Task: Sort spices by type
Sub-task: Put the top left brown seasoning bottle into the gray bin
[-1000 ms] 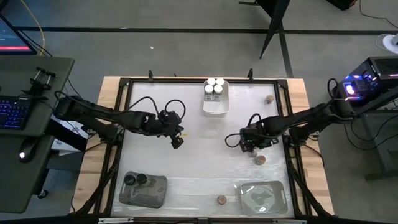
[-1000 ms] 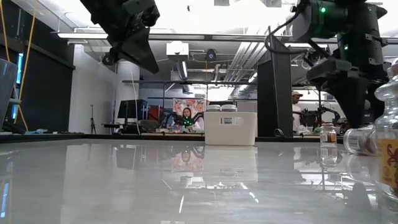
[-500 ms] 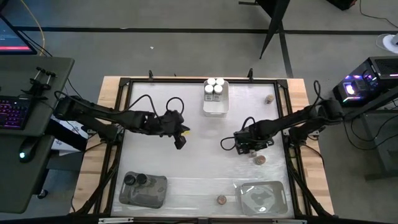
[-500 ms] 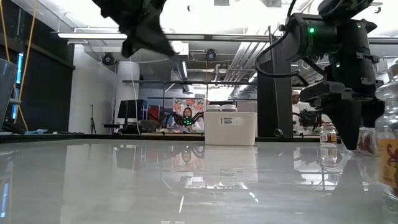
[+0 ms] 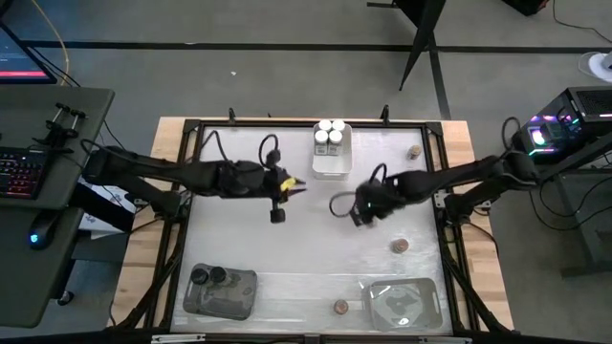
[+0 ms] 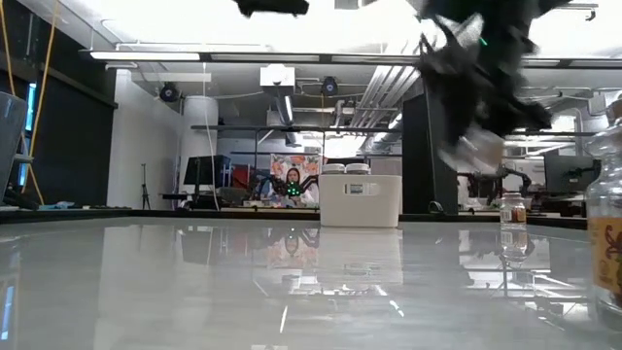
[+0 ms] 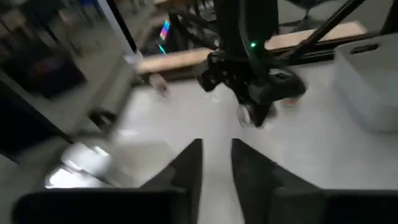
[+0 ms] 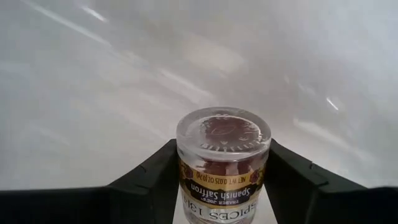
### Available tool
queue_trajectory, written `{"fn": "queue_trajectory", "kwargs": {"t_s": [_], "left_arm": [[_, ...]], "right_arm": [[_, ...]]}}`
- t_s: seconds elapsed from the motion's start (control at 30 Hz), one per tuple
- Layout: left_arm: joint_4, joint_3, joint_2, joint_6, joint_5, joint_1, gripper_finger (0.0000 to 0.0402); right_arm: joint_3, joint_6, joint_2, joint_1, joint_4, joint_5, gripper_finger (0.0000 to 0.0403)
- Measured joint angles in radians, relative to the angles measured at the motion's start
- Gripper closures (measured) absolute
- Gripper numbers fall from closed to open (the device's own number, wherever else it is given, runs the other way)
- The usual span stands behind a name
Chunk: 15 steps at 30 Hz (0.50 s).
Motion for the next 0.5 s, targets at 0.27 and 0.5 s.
{"fn": "queue_trajectory", "kwargs": {"t_s": [0.27, 0.5], "left_arm": [[-0.132, 0.173, -0.001, 0.601, -0.277, 0.013, 0.0184], [-0.093, 0.189, -0.001, 0.872, -0.491, 0.013, 0.01]], "right_arm": [[0.262, -0.188, -0.022, -0.094, 0.334, 0.078, 0.0217], [0.446, -0.276, -0.022, -0.141, 0.579, 0.198, 0.0217]]}}
